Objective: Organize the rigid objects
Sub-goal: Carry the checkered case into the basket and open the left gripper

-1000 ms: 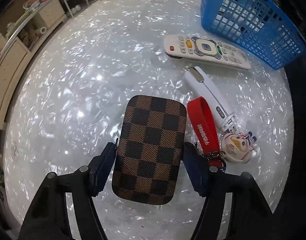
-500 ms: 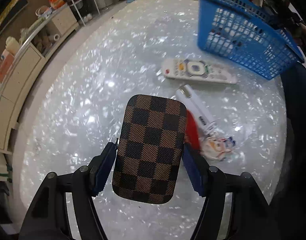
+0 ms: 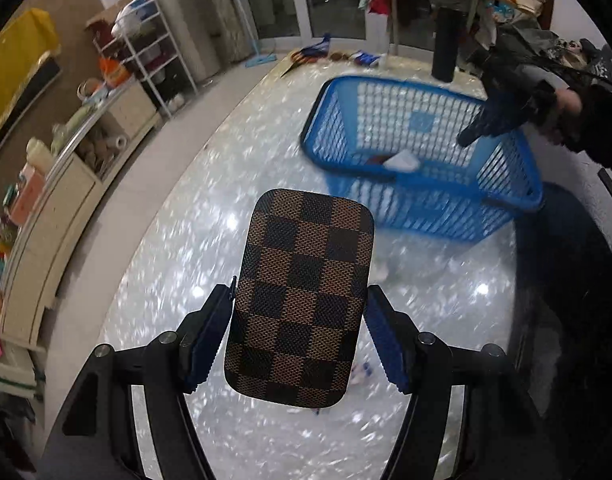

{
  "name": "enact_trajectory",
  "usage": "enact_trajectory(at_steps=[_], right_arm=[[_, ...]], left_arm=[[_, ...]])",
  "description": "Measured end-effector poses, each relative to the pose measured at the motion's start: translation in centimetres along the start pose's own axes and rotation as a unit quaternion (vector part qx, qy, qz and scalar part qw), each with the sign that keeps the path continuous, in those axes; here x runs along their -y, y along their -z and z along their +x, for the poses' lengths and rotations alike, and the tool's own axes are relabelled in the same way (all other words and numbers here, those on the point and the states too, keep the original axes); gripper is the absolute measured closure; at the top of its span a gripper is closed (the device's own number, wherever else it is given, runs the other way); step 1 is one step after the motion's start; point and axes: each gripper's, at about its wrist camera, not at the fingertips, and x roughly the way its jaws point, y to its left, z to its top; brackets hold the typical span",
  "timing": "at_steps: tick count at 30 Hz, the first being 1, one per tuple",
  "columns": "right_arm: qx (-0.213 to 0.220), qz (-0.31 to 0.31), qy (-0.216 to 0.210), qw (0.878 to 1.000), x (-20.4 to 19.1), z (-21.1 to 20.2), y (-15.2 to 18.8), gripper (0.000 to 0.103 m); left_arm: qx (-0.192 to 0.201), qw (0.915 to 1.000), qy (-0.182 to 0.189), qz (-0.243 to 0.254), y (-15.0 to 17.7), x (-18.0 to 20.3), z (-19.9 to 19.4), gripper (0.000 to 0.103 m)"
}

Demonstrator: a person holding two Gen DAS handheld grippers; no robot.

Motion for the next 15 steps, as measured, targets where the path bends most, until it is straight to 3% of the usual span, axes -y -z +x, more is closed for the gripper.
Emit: enact_trajectory(at_steps=[15], right_arm=[[0.004, -0.001, 0.006, 1.0, -1.3, -0.1, 1.5, 0.099]], left_arm=[[0.018, 0.9963, 0.034, 0.076, -7.8, 8.7, 0.6, 0.032]])
